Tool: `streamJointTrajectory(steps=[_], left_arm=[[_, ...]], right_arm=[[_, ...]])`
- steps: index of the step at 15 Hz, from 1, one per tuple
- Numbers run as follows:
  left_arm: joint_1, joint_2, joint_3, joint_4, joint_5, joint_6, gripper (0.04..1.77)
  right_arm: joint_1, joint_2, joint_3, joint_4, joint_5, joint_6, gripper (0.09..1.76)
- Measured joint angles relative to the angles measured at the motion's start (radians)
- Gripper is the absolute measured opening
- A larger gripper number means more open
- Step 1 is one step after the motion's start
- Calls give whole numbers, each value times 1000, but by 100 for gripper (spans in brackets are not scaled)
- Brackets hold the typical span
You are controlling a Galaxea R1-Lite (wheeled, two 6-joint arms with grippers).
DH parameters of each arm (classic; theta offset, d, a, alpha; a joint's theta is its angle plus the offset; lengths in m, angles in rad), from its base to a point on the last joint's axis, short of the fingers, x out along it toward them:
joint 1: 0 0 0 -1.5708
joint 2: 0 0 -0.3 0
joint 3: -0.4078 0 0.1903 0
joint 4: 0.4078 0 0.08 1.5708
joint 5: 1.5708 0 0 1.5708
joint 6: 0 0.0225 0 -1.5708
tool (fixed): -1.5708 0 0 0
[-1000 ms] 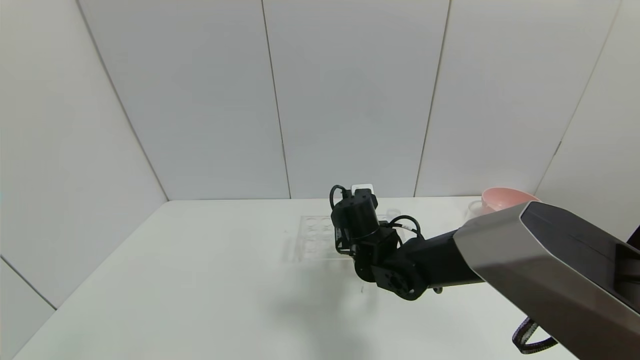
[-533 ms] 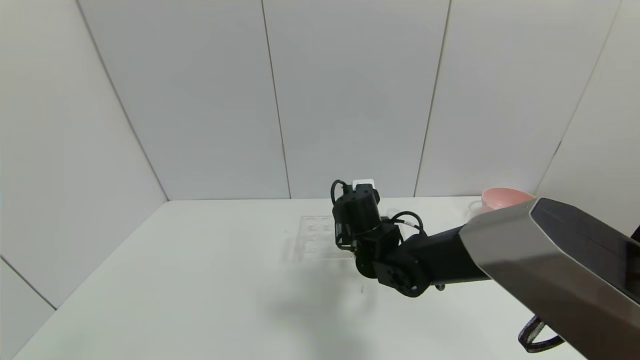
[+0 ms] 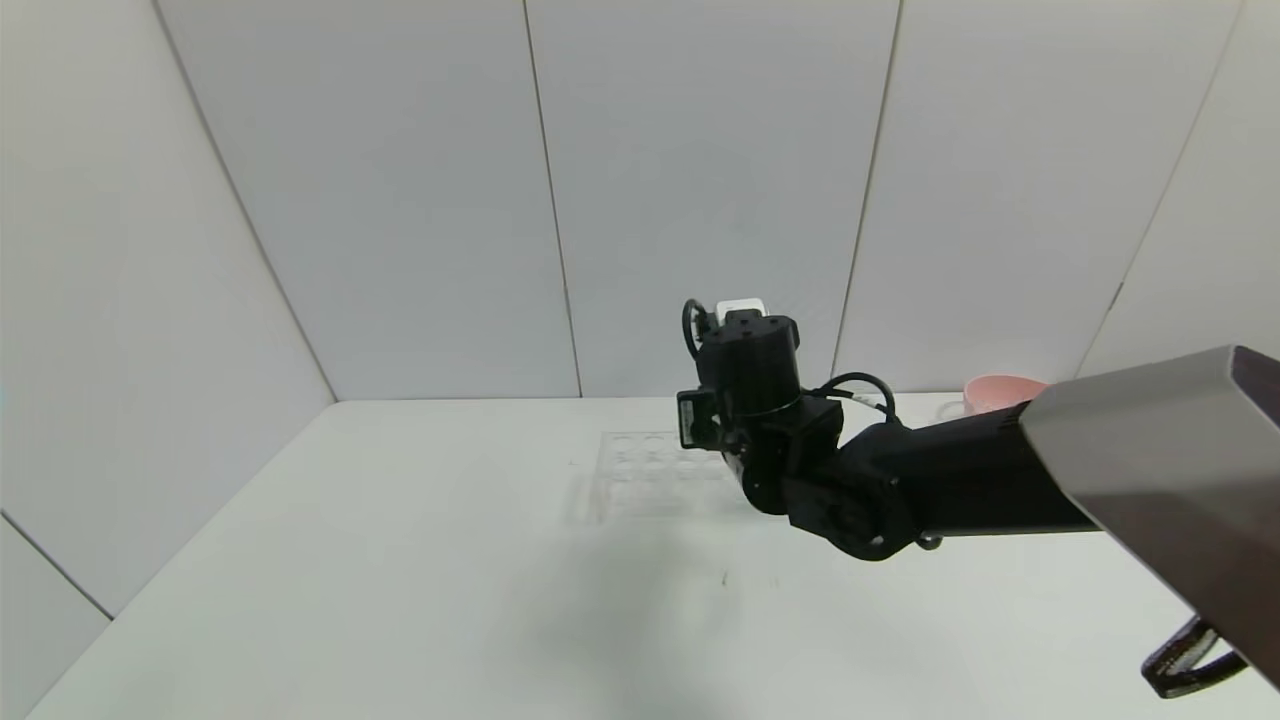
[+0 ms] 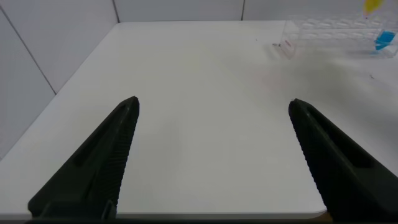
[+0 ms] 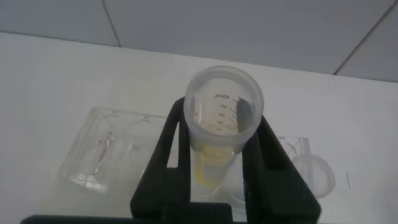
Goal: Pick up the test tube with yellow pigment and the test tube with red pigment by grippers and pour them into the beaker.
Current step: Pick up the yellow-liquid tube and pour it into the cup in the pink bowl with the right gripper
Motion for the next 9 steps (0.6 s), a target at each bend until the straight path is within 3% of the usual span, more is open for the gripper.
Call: streamJointTrajectory(steps=[6, 9], left_arm=[[0, 0, 0, 0, 0, 0, 172], [0, 0, 0, 0, 0, 0, 172]], right_arm=[[3, -170, 241, -10, 244, -76, 53], [-25, -278, 398, -73, 445, -88, 53]])
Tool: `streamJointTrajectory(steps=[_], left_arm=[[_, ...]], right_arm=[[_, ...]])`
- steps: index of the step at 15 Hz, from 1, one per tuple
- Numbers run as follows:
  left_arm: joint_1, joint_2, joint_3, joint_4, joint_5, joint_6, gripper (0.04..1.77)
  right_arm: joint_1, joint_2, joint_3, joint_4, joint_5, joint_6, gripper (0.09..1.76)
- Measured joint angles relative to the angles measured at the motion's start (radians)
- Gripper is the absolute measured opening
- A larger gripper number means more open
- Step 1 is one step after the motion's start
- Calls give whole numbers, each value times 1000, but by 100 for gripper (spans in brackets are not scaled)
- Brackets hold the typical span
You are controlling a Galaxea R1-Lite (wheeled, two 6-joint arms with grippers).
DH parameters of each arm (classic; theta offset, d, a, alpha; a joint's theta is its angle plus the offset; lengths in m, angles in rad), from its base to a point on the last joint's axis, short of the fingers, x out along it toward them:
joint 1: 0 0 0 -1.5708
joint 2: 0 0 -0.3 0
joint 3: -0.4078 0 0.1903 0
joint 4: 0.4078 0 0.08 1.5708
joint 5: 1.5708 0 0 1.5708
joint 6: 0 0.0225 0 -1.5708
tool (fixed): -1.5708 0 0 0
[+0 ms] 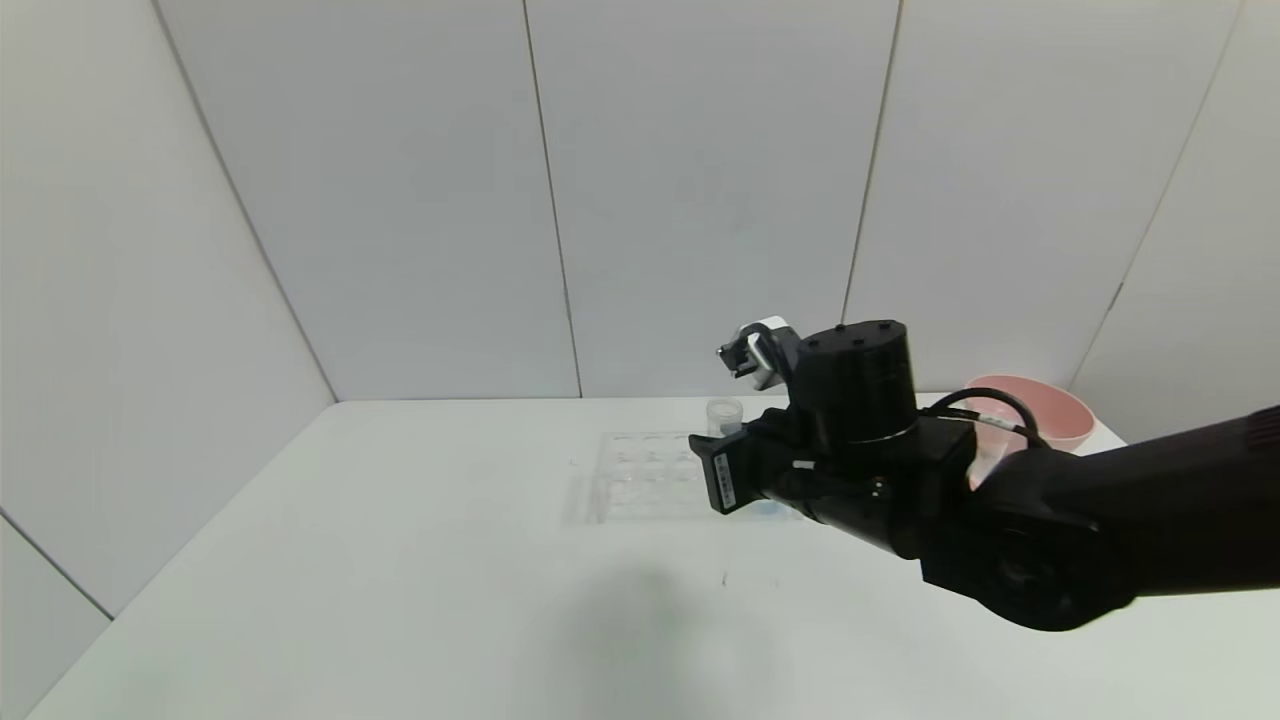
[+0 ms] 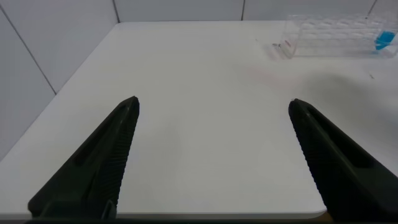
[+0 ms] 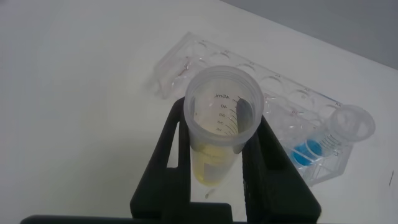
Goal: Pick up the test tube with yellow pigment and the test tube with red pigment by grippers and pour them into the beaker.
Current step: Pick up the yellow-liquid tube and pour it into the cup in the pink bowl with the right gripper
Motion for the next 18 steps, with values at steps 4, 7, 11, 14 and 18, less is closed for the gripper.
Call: streamJointTrajectory(steps=[4, 7, 11, 14, 18], left_arm=[[0, 0, 0, 0, 0, 0, 172], [0, 0, 0, 0, 0, 0, 172], [0, 0, 0, 0, 0, 0, 172], [0, 0, 0, 0, 0, 0, 172], [0, 0, 0, 0, 0, 0, 172]], right_arm=[[-145, -153, 187, -23, 202, -71, 53], [-333, -254, 285, -10, 407, -165, 53], [-621, -315, 332, 23, 645, -307, 53], [-834, -319, 295, 176, 832, -474, 53], [-998, -270, 106, 408, 932, -597, 53]])
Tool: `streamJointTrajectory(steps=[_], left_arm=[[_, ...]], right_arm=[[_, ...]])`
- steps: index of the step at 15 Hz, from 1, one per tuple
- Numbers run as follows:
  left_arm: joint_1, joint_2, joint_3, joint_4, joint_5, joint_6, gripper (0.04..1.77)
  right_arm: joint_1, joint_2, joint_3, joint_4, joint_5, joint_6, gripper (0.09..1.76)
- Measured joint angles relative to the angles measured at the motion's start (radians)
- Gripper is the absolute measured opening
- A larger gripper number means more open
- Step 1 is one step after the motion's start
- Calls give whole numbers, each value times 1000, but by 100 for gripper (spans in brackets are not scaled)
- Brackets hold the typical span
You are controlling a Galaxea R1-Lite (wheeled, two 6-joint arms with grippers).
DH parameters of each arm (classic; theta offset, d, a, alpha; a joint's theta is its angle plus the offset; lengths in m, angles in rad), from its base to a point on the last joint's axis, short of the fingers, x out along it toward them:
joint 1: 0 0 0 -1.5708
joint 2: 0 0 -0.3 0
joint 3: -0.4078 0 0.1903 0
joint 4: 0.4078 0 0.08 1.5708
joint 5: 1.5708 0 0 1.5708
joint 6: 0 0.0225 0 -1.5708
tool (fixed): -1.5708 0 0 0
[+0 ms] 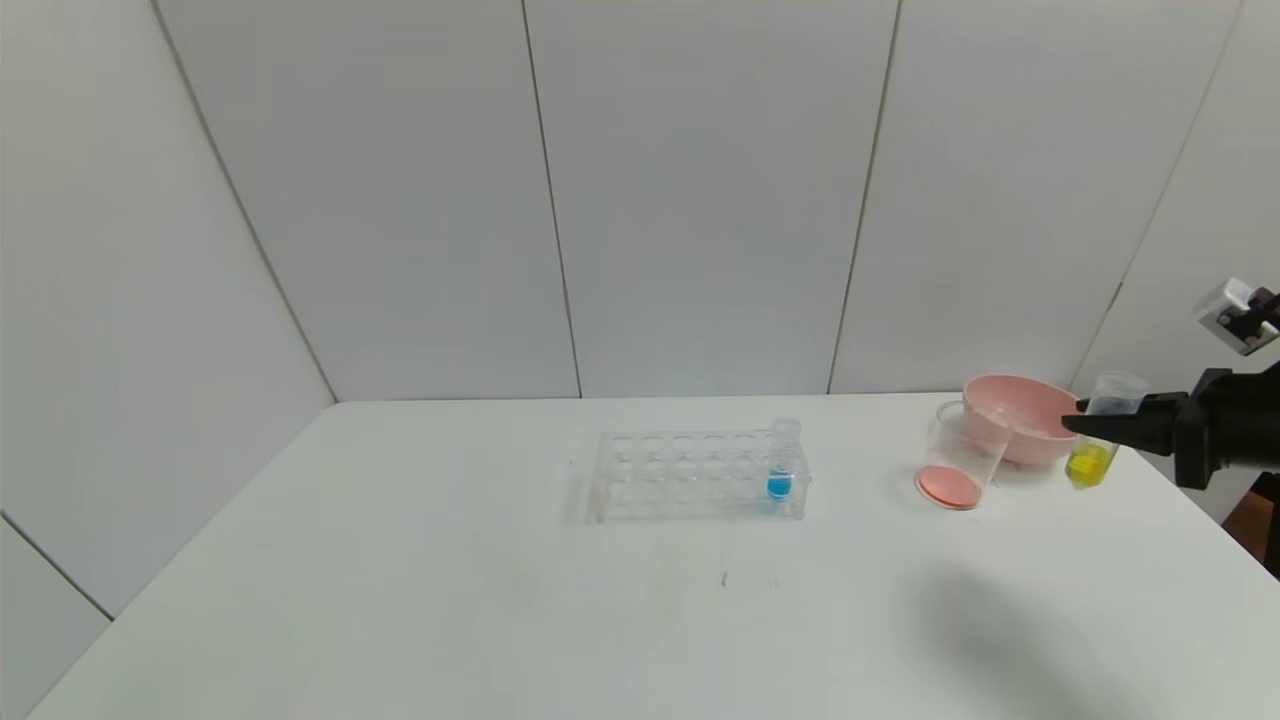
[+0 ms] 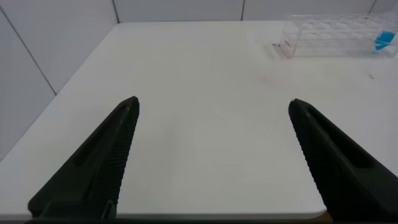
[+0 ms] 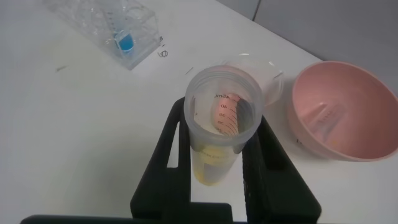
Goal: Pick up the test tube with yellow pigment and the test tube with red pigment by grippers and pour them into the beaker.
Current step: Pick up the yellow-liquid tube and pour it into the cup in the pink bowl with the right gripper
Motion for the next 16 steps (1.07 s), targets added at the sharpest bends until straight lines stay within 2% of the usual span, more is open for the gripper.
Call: streamJointTrajectory(steps=[4, 8, 11, 14, 16], left_arm=[[0, 0, 0, 0, 0, 0, 172], [0, 0, 0, 0, 0, 0, 172], [0, 0, 0, 0, 0, 0, 172], [0, 0, 0, 0, 0, 0, 172], [0, 0, 0, 0, 0, 0, 172]], right_arm=[[-65, 109, -221, 184, 26, -99, 53], [-79, 235, -471, 468, 25, -310, 53], [-62, 318, -653, 639, -29, -399, 53], [-34, 401, -773, 673, -137, -493, 53], [-14, 444, -850, 711, -184, -505, 53]])
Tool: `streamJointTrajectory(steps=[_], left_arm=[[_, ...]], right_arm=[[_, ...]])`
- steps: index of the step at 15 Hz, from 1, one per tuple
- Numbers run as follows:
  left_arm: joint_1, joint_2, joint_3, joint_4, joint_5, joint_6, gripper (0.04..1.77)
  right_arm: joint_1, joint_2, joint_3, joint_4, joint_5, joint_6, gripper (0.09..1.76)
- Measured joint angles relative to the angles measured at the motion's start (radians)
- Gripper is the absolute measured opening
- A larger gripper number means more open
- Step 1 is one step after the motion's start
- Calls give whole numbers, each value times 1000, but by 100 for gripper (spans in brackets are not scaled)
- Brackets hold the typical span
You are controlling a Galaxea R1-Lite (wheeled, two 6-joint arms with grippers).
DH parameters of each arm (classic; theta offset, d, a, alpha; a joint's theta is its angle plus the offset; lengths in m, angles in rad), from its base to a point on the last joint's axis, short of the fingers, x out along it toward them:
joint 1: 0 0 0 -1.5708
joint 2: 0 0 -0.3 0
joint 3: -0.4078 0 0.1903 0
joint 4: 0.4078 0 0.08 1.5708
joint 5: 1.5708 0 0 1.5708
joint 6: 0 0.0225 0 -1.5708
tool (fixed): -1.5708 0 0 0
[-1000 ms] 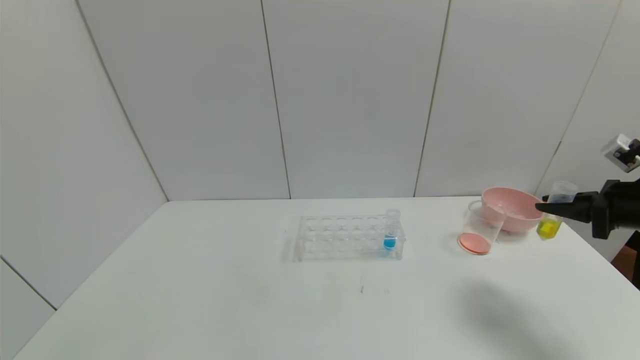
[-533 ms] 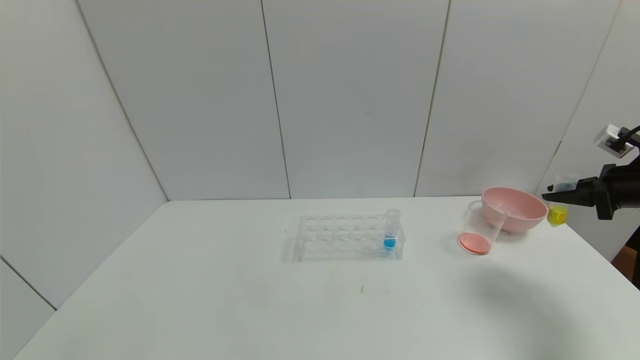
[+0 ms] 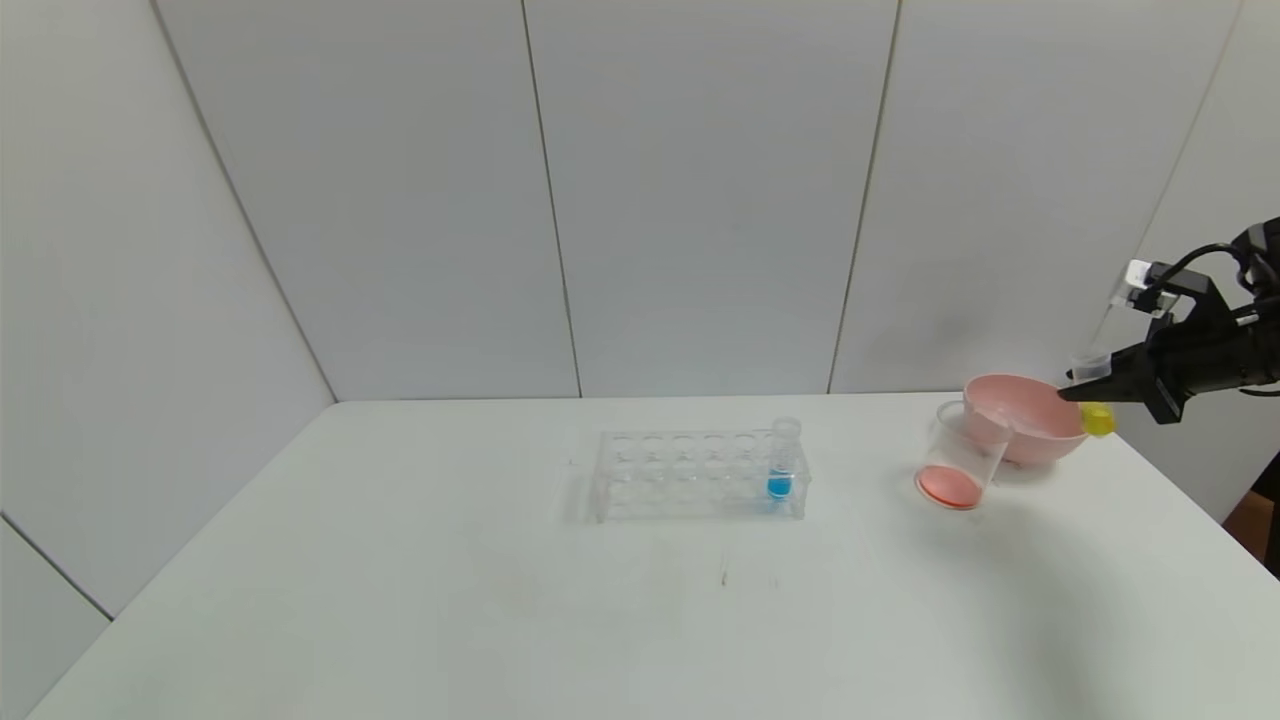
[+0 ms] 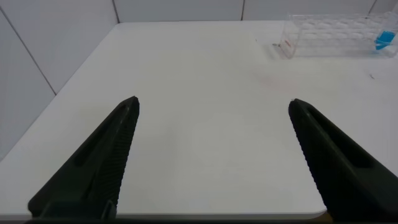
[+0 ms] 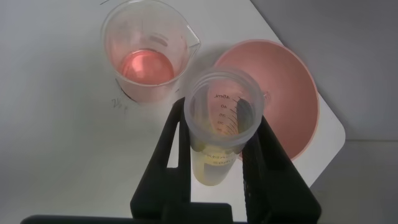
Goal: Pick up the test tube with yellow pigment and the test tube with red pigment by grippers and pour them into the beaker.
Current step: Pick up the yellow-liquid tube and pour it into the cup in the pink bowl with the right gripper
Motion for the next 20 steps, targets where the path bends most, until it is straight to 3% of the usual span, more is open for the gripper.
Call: streamJointTrajectory(steps=[4, 15, 20], left_arm=[[0, 0, 0, 0, 0, 0, 172], [0, 0, 0, 0, 0, 0, 172], [0, 0, 0, 0, 0, 0, 172]], right_arm=[[63, 58, -114, 87, -168, -30, 53], [183, 51, -124, 104, -433, -78, 53], [213, 32, -124, 128, -502, -84, 53]])
